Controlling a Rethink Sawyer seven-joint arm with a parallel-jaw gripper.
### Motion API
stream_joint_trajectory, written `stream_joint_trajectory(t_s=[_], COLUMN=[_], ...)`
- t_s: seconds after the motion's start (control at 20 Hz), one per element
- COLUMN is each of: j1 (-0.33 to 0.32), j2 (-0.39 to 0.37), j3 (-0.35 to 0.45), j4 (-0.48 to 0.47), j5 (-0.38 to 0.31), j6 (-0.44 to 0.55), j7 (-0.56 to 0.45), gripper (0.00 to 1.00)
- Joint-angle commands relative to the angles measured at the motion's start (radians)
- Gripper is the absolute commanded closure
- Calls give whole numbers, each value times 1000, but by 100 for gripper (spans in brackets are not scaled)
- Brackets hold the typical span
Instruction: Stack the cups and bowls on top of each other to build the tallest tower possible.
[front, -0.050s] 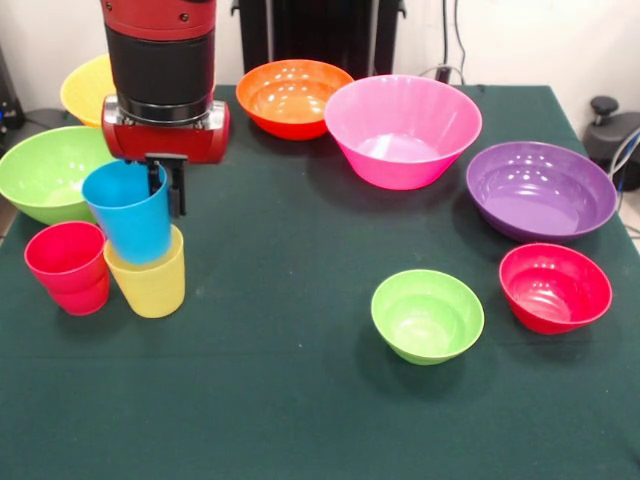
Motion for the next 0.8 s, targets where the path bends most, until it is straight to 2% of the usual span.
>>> stream_joint_trajectory(t_s=[0.05,0.8], j1=[3,10], j2=[56,57], j3=[86,73], j4=[47,37], j5=[-33,-68], j6=[11,-15], j7=[-117,-117], gripper=[100,100])
